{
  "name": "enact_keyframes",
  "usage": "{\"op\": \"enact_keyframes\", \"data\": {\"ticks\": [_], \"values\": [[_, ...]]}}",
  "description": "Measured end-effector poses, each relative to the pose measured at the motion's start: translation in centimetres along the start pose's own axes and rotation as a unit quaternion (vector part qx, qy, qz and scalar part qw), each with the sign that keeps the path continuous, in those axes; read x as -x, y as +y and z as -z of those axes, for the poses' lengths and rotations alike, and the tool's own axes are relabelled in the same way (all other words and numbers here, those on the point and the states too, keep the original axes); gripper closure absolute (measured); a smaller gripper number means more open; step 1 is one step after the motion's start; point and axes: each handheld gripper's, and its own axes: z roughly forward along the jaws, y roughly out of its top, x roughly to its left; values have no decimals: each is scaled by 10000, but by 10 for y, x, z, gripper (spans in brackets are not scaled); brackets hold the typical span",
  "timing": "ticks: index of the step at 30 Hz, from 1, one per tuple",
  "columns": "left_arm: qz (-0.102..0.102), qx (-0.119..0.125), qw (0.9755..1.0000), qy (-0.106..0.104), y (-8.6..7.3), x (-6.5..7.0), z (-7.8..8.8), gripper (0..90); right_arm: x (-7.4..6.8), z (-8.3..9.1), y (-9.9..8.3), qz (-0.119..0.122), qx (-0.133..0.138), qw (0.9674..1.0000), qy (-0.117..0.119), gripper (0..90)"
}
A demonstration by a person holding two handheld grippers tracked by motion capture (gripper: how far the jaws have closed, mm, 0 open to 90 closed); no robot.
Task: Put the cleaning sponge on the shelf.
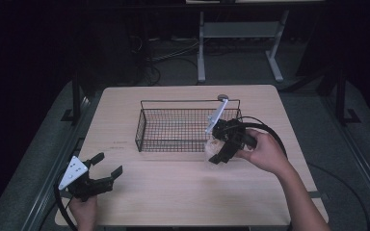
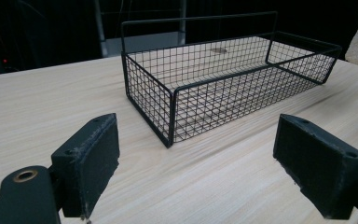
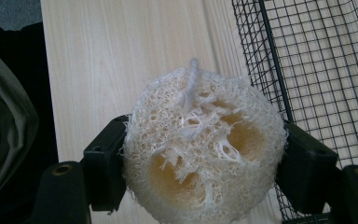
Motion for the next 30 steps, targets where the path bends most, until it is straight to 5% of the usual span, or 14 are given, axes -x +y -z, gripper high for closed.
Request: {"op": "enact_keyframes", "data": {"ticks": [30], "values": [[28, 16, 10000, -2, 0, -1, 1, 138, 29, 7, 25, -81, 95, 9999, 35, 272]]}}
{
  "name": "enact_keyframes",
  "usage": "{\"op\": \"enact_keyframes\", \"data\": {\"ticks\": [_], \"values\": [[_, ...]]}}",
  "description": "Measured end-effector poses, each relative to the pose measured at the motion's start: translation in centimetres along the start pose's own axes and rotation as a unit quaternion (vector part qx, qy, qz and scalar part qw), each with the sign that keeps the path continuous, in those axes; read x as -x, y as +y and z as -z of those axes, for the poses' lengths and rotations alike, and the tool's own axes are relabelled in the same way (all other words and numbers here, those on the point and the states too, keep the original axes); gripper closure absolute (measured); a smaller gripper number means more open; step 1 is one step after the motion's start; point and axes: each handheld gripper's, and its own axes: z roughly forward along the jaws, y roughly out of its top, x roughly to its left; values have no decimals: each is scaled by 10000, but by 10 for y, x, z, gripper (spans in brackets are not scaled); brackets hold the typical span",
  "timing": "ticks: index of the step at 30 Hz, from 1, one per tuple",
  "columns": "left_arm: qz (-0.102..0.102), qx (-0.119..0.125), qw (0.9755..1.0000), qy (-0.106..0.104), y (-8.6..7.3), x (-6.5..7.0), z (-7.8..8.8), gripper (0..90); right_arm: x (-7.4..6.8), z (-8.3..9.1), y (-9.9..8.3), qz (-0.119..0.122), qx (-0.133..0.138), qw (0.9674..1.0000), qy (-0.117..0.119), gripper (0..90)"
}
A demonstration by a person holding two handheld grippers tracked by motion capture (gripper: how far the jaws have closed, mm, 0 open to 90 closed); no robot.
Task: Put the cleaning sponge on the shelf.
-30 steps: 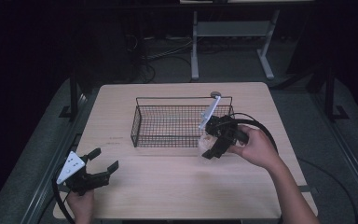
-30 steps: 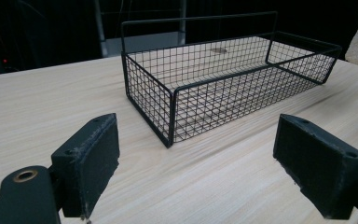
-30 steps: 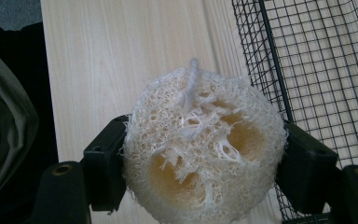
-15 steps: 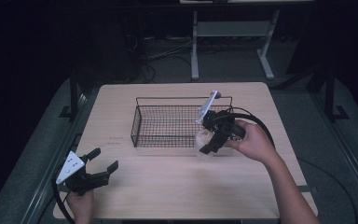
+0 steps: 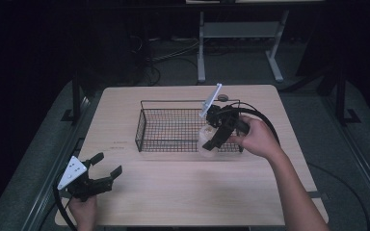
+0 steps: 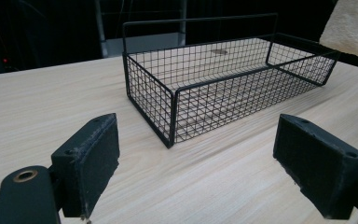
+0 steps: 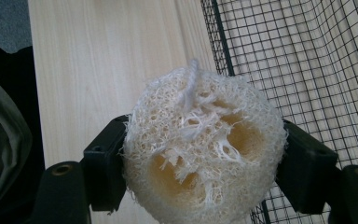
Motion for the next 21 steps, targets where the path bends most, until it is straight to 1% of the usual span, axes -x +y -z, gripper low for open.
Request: {"op": "enact_keyframes", "data": {"ticks": [3, 9, 14, 15, 16, 21], "values": [[3, 1, 10000, -3, 0, 0, 0, 138, 5, -1, 3, -43, -80, 10000, -30, 272], [0, 4, 10000, 1, 0, 0, 0, 138, 15, -2, 12, -74, -58, 10000, -5, 272], [8, 11, 10000, -11, 0, 0, 0, 138, 20, -2, 20, -82, -139, 9999, -51, 272], [6, 21, 10000, -12, 0, 0, 0, 138, 22, -1, 21, -71, -121, 9999, -72, 272], [7, 31, 10000, -10, 0, 0, 0, 138, 23, 0, 23, -111, -109, 9999, -42, 272], [27, 46, 10000, -9, 0, -1, 1, 138, 29, 1, 29, -123, -131, 9998, -128, 272]]}}
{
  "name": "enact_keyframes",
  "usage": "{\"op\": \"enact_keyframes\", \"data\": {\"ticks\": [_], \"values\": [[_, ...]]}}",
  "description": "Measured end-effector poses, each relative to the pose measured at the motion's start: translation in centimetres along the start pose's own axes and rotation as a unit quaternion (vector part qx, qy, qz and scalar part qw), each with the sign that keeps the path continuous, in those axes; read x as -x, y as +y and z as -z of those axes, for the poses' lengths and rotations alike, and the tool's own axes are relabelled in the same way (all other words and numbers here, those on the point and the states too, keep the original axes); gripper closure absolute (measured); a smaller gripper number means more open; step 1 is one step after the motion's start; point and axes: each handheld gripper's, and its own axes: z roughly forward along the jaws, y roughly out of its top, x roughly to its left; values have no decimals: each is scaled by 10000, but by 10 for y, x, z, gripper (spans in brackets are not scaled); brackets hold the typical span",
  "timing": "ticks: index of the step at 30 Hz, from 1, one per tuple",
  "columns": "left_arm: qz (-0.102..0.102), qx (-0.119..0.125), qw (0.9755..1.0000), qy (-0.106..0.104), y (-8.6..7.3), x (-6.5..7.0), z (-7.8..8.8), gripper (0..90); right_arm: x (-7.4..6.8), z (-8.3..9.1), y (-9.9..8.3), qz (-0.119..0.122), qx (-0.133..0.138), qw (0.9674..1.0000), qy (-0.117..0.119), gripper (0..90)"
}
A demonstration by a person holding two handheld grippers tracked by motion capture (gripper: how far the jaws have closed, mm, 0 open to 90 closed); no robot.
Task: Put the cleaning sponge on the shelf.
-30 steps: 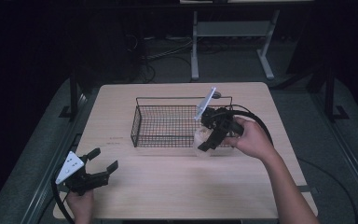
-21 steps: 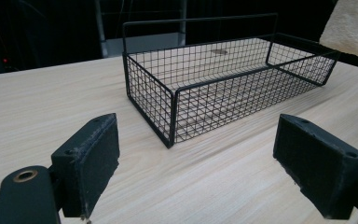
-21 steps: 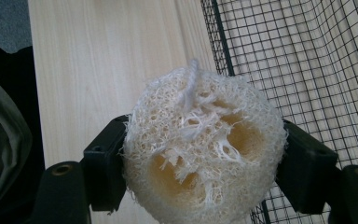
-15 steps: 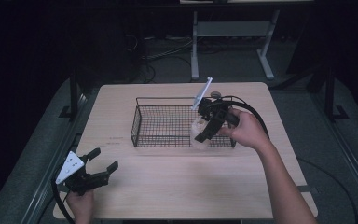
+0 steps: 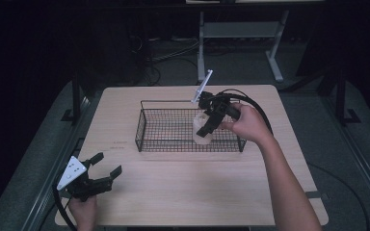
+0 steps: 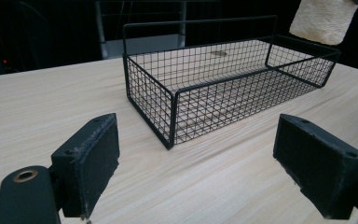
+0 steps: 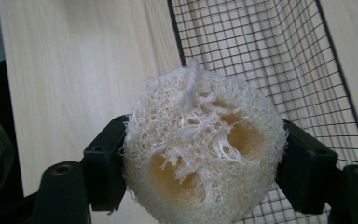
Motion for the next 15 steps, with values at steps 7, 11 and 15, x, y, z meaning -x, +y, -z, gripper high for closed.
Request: {"op": "enact_keyframes", "data": {"ticks": [7, 11, 15], "values": [[1, 0, 10000, -15, 0, 0, 0, 138, 7, -2, 1, -29, 45, 9999, -95, 272], [10, -2, 10000, -15, 0, 0, 0, 138, 12, -4, 1, -91, 93, 9999, -57, 272], [5, 3, 10000, -10, 0, 0, 0, 138, 19, -7, -1, -171, 86, 9998, -49, 272]]}}
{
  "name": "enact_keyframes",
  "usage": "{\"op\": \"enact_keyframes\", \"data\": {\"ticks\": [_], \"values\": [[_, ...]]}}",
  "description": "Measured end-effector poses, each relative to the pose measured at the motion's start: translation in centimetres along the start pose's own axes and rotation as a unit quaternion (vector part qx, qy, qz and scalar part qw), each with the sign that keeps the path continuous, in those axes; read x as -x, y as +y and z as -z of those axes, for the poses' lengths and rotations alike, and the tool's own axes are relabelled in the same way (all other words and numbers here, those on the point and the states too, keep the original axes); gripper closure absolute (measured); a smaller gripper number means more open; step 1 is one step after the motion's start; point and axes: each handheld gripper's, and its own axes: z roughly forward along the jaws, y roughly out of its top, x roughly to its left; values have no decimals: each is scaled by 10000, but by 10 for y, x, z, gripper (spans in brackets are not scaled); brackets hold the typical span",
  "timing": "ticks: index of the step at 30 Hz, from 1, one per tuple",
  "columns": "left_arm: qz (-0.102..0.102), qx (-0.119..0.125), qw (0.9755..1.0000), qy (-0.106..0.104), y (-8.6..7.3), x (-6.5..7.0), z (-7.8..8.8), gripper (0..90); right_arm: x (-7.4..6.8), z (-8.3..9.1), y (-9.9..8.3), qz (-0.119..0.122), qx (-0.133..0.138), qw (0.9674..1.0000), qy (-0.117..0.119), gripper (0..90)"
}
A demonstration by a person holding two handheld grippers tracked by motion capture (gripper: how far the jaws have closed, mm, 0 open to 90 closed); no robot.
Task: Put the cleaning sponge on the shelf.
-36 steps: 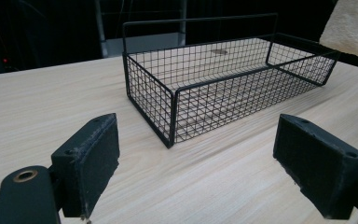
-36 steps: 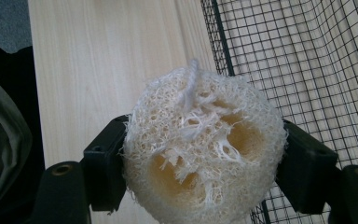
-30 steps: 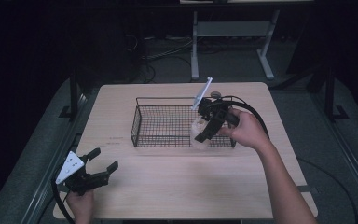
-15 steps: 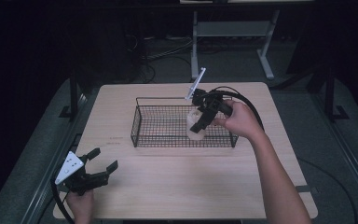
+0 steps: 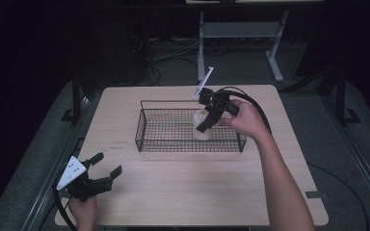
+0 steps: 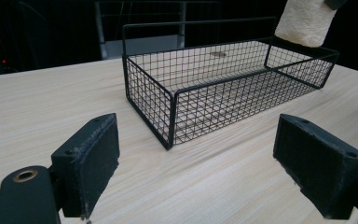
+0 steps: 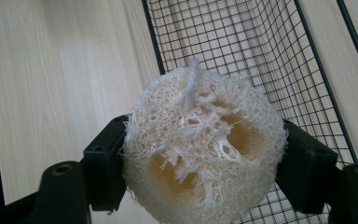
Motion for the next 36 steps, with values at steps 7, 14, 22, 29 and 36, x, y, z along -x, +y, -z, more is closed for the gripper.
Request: {"op": "enact_keyframes", "data": {"ticks": [7, 14, 22, 29, 36], "values": [[33, 3, 10000, -3, 0, -1, 0, 138, 11, -2, -2, -154, 65, 9999, 5, 273], [32, 11, 10000, 5, 0, -1, 1, 138, 20, -6, -4, -318, 85, 9995, 1, 273], [75, -2, 10000, 9, -1, -3, 1, 138, 32, -12, -7, -461, 57, 9989, -22, 273], [75, 17, 10000, 14, -1, -3, 2, 138, 40, -22, -8, -575, -22, 9983, -19, 273], [86, 25, 10000, 7, -1, -4, 2, 138, 47, -27, -10, -712, -50, 9974, -29, 272]]}}
